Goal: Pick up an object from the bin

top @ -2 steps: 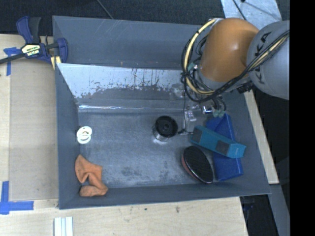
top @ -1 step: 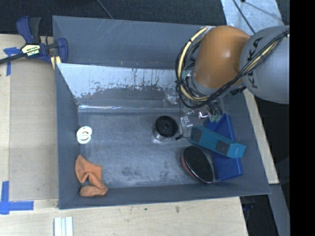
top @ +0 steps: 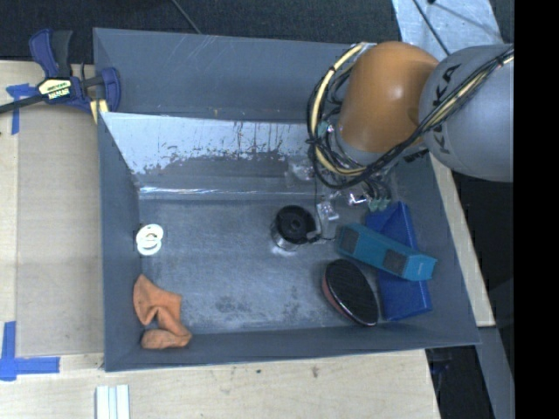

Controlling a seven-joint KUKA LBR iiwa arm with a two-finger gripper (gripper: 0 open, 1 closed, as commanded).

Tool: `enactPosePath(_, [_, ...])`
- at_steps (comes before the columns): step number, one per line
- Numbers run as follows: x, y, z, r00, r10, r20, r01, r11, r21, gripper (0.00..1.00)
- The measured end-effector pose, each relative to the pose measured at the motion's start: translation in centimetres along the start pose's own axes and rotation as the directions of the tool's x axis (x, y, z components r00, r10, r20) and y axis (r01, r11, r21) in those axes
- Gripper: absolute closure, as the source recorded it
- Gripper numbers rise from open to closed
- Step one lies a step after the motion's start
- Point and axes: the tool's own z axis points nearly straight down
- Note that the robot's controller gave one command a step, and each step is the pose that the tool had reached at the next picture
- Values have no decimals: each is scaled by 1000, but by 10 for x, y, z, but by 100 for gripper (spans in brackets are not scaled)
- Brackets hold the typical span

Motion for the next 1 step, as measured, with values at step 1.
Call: enactPosePath(1, [0, 4, 57, 975, -220, -3, 220, 975, -1, 0])
